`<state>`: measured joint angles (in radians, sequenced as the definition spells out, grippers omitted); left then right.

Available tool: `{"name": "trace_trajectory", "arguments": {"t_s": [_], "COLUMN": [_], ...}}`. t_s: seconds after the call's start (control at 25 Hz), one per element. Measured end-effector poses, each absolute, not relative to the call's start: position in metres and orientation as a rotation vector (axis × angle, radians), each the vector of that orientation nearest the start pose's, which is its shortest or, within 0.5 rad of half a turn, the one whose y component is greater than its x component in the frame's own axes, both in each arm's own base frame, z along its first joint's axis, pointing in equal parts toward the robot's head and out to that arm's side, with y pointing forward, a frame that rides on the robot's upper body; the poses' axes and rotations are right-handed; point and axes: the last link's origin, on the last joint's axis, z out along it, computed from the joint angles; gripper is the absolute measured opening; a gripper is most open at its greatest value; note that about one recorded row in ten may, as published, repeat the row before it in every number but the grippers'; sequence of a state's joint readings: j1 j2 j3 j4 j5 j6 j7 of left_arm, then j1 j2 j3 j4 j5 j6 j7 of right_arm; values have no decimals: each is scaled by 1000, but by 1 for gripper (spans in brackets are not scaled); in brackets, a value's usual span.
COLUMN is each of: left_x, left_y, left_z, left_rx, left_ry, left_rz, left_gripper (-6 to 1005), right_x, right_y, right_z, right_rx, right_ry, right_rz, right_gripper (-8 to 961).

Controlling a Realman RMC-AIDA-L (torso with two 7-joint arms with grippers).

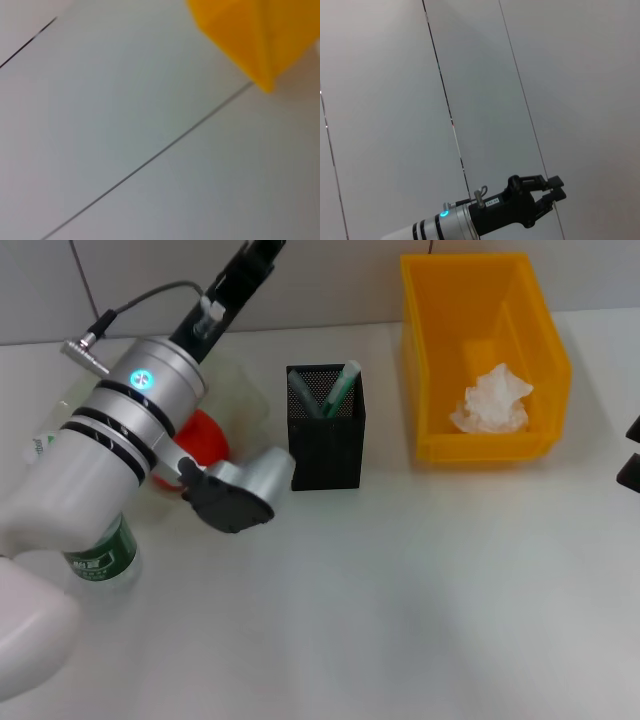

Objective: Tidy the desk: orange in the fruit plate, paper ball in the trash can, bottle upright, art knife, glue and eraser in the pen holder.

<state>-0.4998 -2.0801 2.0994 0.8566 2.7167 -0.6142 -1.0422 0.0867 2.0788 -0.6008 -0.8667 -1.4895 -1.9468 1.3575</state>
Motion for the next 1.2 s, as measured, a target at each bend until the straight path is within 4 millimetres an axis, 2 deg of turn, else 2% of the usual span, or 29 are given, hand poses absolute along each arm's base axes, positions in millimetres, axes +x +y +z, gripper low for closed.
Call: {"name": "trace_trajectory", "arguments": {"t_s": [0.04,0.16,0.24,0.28,0.44,0.48,0.64,0.92,1.04,1.08,1.2], "left_x": [-134,-125,-125,-118,-110,-105,-104,-96,-92,-92,-91], "left_y": [385,381,381,378,372,367,366,363,361,361,360], "left_z": [-66,-65,-65,-62,-58,-57,-57,-46,-46,-47,-48], "left_rx": [-1192,-1285,-1285,-1338,-1397,-1449,-1510,-1671,-1741,-1791,-1832], "left_ry": [1508,1388,1388,1300,1195,1119,1031,685,563,465,383], "left_rz": [524,377,377,274,148,51,-33,-342,-425,-475,-516], "left_gripper": [254,254,254,254,254,254,254,254,255,255,255], "right_x": [302,302,302,302,302,302,302,301,302,303,304], "right_y": [209,210,210,211,211,212,213,212,211,209,209], "right_z": [96,96,96,96,96,97,98,102,106,106,107], "right_rx": [-2292,-2291,-2290,-2290,-2286,-2278,-2271,-2250,-2219,-2203,-2195], "right_ry": [509,506,505,498,479,465,447,378,343,321,306], "right_rz": [1219,1219,1218,1217,1212,1213,1214,1217,1228,1231,1228], "right_gripper": [585,585,585,585,586,586,586,586,586,586,586]}}
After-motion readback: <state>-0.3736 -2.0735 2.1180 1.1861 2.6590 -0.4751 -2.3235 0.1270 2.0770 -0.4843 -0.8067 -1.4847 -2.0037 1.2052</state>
